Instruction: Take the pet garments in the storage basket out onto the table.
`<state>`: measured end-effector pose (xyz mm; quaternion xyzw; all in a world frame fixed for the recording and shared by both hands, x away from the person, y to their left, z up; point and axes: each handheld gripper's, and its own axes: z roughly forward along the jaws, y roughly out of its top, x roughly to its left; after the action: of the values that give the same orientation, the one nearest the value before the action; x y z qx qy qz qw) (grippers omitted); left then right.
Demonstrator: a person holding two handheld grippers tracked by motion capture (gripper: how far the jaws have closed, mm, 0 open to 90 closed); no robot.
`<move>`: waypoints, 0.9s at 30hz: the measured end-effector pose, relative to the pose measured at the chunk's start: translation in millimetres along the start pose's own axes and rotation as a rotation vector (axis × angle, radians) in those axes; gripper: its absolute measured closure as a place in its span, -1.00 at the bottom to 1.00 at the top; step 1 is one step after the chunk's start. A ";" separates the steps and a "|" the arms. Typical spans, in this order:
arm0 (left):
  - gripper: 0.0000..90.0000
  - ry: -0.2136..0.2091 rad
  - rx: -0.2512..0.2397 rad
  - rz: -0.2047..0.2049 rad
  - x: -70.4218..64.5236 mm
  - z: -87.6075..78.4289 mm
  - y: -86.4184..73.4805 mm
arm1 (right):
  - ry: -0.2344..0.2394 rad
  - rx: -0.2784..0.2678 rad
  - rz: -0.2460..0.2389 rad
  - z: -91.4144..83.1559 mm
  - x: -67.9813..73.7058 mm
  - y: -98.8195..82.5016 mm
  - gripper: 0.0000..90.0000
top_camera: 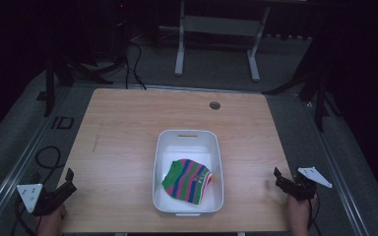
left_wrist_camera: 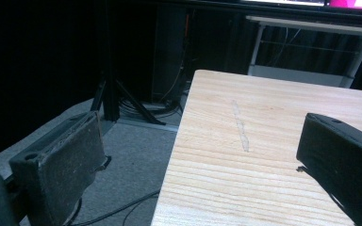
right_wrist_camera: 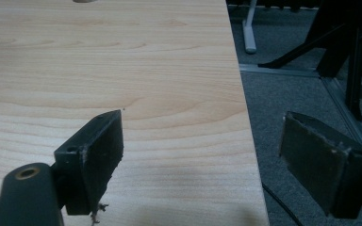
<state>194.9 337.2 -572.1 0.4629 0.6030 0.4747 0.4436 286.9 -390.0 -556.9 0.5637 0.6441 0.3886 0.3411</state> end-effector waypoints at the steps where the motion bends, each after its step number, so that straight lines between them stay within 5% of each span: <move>1: -0.96 -0.001 0.000 0.000 0.2 0.0 0.0 | 0.003 0.001 -0.001 0.1 0.0 0.1 -0.68; 13: -0.96 -0.007 0.005 0.003 0.3 0.6 0.3 | 0.019 0.021 -0.001 0.9 0.2 0.3 -0.63; 18: -0.96 -0.012 0.007 0.002 0.7 0.6 0.4 | 0.133 0.088 0.000 3.1 -7.5 0.5 -0.70; 22: -0.96 -0.012 0.008 -0.002 1.0 0.6 0.4 | 0.165 0.109 0.001 3.1 -8.9 0.1 -0.71; 26: -0.96 -0.014 0.010 -0.003 1.1 0.6 0.5 | 0.296 0.208 -0.067 2.8 -9.8 3.3 -0.77; 27: -0.96 -0.014 0.010 -0.002 1.1 0.6 0.5 | 0.296 0.208 -0.067 2.8 -9.8 3.3 -0.77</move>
<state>195.3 338.5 -571.8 0.4677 0.6027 0.4680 0.4461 292.2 -399.2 -555.3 0.5107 0.7425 0.3869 0.1954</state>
